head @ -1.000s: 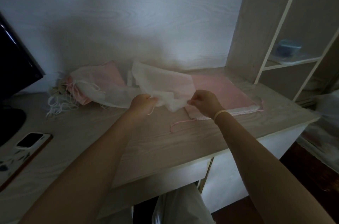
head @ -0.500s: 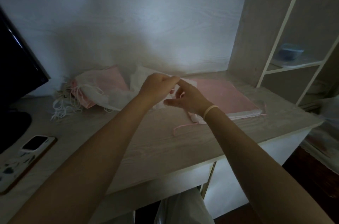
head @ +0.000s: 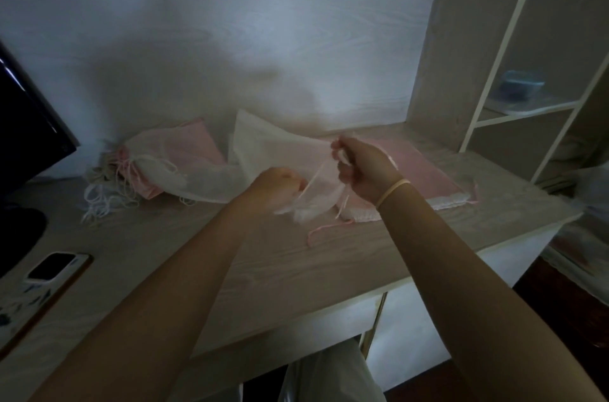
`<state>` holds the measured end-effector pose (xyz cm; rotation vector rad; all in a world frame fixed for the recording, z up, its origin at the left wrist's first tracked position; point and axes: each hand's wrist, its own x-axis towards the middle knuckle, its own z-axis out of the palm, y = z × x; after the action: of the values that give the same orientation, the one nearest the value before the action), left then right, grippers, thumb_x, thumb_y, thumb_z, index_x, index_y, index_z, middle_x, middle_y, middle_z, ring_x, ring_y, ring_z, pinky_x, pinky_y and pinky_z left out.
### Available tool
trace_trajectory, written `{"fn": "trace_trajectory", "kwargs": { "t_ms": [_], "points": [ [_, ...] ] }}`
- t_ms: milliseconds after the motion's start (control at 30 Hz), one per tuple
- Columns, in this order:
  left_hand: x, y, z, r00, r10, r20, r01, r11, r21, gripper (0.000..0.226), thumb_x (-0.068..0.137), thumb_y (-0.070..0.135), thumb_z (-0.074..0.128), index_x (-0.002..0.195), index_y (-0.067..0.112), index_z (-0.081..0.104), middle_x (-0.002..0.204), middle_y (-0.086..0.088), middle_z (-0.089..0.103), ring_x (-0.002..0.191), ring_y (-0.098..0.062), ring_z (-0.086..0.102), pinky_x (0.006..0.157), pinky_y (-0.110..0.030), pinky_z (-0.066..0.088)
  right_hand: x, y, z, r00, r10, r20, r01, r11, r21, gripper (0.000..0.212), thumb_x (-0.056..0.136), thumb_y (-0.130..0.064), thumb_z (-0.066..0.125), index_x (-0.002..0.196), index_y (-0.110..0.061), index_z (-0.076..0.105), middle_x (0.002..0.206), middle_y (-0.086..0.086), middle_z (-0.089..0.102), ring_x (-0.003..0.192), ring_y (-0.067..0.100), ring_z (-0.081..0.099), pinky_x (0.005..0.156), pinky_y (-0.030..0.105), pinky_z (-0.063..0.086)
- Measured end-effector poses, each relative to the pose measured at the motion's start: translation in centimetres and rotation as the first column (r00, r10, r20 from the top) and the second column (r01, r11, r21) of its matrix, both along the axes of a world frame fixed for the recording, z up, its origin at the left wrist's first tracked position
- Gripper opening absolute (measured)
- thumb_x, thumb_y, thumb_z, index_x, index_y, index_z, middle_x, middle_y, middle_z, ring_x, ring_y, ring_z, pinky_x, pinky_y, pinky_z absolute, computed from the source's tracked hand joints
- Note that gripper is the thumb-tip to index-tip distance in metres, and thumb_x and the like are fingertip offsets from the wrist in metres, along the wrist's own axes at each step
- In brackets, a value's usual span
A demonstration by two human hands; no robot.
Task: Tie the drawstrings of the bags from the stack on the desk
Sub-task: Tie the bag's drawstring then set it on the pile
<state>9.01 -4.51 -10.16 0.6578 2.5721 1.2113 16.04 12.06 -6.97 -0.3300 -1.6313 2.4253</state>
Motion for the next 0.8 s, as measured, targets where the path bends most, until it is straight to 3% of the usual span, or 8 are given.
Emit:
{"fn": "trace_trajectory", "kwargs": {
  "t_ms": [167,233,300,367,467,567,700,800],
  "points": [
    [0.5,-0.4,-1.0,0.976,-0.180,-0.120,0.155,0.969,-0.192,0.014,0.081,0.034,0.072,0.085,0.022,0.076,0.079,0.003,0.070,0.072,-0.006,0.061,0.062,-0.021,0.040,-0.9,3.7,-0.5,0.958,-0.280,0.067,0.285,0.953,-0.099,0.011,0.093,-0.013,0.052,0.096,-0.003,0.056,0.089,0.013,0.058,0.053,0.017,0.053,0.045,0.022,0.041],
    [0.4,-0.1,-1.2,0.974,-0.152,-0.170,0.121,0.977,-0.178,0.018,0.082,0.036,0.071,0.079,0.019,0.076,0.074,0.006,0.070,0.071,-0.004,0.061,0.062,-0.022,0.041,-1.0,4.6,-1.0,0.923,-0.344,0.172,0.292,0.918,0.269,0.029,0.088,-0.015,0.059,0.108,0.006,0.055,0.094,0.016,0.053,0.071,0.025,0.056,0.056,0.028,0.044],
    [0.3,0.2,-1.2,0.975,-0.116,-0.191,0.084,0.983,-0.163,0.022,0.082,0.033,0.070,0.070,0.016,0.073,0.068,0.006,0.069,0.067,-0.006,0.061,0.061,-0.023,0.041,-0.6,4.7,-1.4,0.864,-0.462,0.198,0.182,0.654,0.734,0.042,0.083,-0.015,0.062,0.118,0.006,0.055,0.102,0.015,0.056,0.091,0.028,0.057,0.074,0.032,0.048],
    [0.4,0.6,-1.1,0.973,-0.118,-0.196,0.083,0.980,-0.179,0.024,0.081,0.034,0.070,0.069,0.013,0.073,0.068,0.003,0.070,0.066,-0.007,0.061,0.060,-0.024,0.042,0.5,4.0,-1.1,0.886,-0.460,0.065,0.159,0.430,0.889,0.027,0.081,-0.015,0.059,0.104,-0.003,0.066,0.099,0.012,0.067,0.095,0.028,0.063,0.084,0.033,0.049],
    [0.7,1.0,-0.7,0.979,-0.135,-0.154,0.101,0.973,-0.207,0.017,0.080,0.033,0.070,0.076,0.017,0.075,0.076,0.003,0.072,0.071,-0.008,0.064,0.061,-0.022,0.045,2.0,2.2,-0.9,0.984,-0.155,0.082,-0.020,0.363,0.931,0.019,0.085,-0.025,0.064,0.085,-0.007,0.070,0.079,0.008,0.071,0.074,0.021,0.066,0.076,0.033,0.055],
    [1.1,1.1,-0.2,0.967,-0.203,-0.153,0.153,0.945,-0.290,0.017,0.080,0.022,0.068,0.095,0.021,0.077,0.092,0.007,0.072,0.085,-0.006,0.063,0.061,-0.012,0.039,2.3,0.4,-1.9,0.965,0.007,0.263,-0.263,0.038,0.964,0.029,0.077,-0.041,0.073,0.084,-0.014,0.065,0.089,0.002,0.068,0.081,0.017,0.061,0.077,0.030,0.050],
    [1.7,1.2,-0.1,0.944,-0.217,-0.248,0.119,0.926,-0.360,0.024,0.084,0.020,0.068,0.107,0.016,0.075,0.110,0.002,0.071,0.103,-0.012,0.062,0.084,-0.020,0.045,1.8,-1.1,-4.7,0.987,-0.080,0.137,-0.154,-0.265,0.952,0.049,0.073,-0.043,0.074,0.104,-0.014,0.051,0.108,0.009,0.057,0.100,0.030,0.056,0.084,0.039,0.044],
    [1.5,1.2,-0.4,0.946,-0.198,-0.258,0.104,0.936,-0.337,0.019,0.085,0.024,0.071,0.102,0.018,0.076,0.108,0.003,0.072,0.102,-0.012,0.063,0.086,-0.020,0.045,1.6,-1.7,-6.0,0.996,-0.093,0.012,-0.048,-0.386,0.921,0.034,0.084,-0.028,0.060,0.111,-0.011,0.047,0.111,0.011,0.057,0.104,0.032,0.056,0.083,0.038,0.041]
  ]
}}
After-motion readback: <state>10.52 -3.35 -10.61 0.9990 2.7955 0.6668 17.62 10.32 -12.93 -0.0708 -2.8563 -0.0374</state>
